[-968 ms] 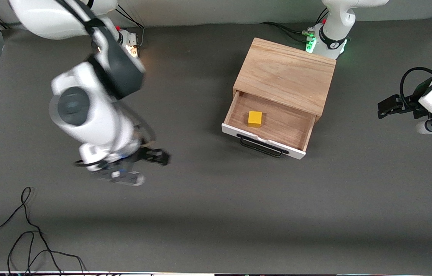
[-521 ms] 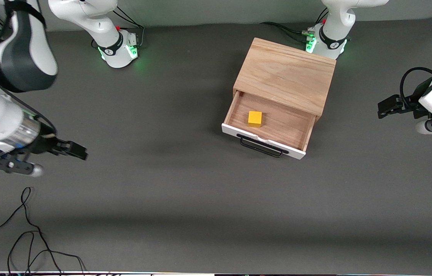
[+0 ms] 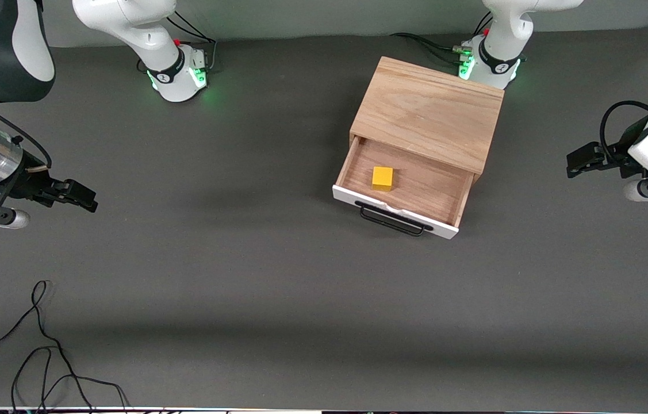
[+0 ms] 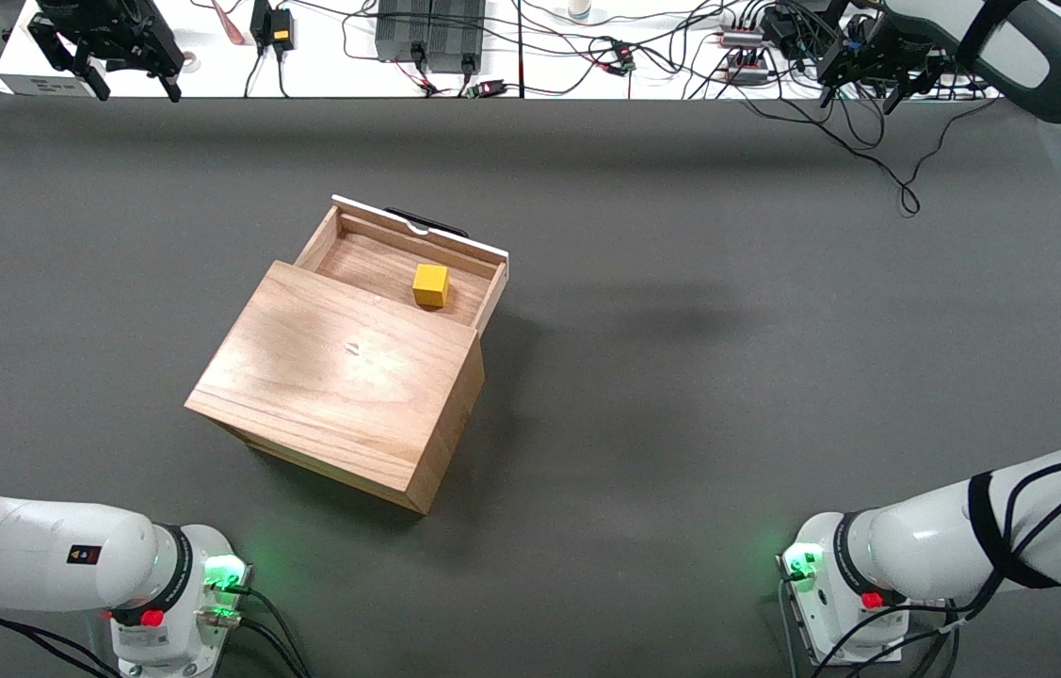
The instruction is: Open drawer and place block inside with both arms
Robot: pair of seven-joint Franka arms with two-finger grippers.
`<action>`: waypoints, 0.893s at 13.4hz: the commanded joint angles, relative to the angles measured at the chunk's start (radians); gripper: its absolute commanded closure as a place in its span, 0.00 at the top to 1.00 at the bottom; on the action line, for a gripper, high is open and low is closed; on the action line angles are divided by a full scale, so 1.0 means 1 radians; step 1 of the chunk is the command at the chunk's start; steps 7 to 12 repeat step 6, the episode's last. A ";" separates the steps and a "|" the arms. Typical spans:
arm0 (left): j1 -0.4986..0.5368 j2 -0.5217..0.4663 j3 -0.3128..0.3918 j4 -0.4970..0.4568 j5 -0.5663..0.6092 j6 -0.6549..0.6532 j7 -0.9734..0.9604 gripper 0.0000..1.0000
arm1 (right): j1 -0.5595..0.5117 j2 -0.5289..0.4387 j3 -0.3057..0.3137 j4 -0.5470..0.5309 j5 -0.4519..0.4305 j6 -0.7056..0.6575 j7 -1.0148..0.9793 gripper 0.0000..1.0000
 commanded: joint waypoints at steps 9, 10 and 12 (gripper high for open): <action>-0.001 -0.020 0.002 -0.020 0.004 0.010 0.017 1.00 | 0.001 -0.005 -0.020 0.030 0.035 -0.107 -0.018 1.00; -0.001 -0.020 0.002 -0.020 0.004 0.010 0.017 1.00 | 0.001 -0.005 -0.020 0.030 0.035 -0.107 -0.018 1.00; -0.001 -0.020 0.002 -0.020 0.004 0.010 0.017 1.00 | 0.001 -0.005 -0.020 0.030 0.035 -0.107 -0.018 1.00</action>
